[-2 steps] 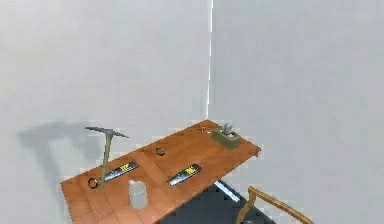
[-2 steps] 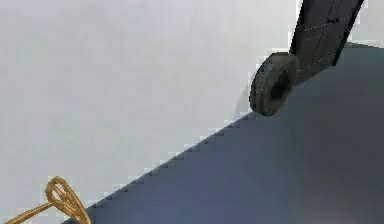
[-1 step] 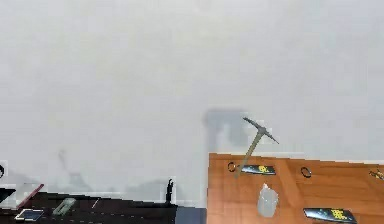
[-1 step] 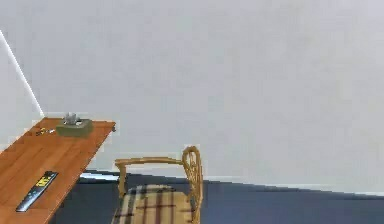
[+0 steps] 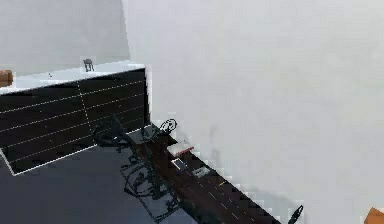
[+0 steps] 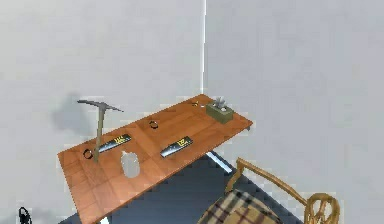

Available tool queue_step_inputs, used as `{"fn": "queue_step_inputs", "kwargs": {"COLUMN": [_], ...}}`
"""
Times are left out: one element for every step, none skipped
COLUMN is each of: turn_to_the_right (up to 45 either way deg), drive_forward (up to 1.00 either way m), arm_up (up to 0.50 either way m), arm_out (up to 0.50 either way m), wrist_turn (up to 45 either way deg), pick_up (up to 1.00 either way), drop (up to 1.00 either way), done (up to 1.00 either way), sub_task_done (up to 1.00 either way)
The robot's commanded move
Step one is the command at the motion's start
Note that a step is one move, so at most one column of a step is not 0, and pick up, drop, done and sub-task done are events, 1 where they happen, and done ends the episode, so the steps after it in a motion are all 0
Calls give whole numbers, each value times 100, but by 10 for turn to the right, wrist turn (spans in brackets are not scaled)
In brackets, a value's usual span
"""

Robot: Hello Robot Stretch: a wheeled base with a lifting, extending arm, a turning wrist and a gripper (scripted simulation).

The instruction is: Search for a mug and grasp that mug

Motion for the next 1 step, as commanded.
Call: {"fn": "queue_step_inputs", "kwargs": {"turn_to_the_right": [-150], "drive_forward": [0], "arm_up": [0], "arm_out": [0], "wrist_turn": [0], "pick_up": [0], "drop": [0], "done": [0], "sub_task_done": [0]}}
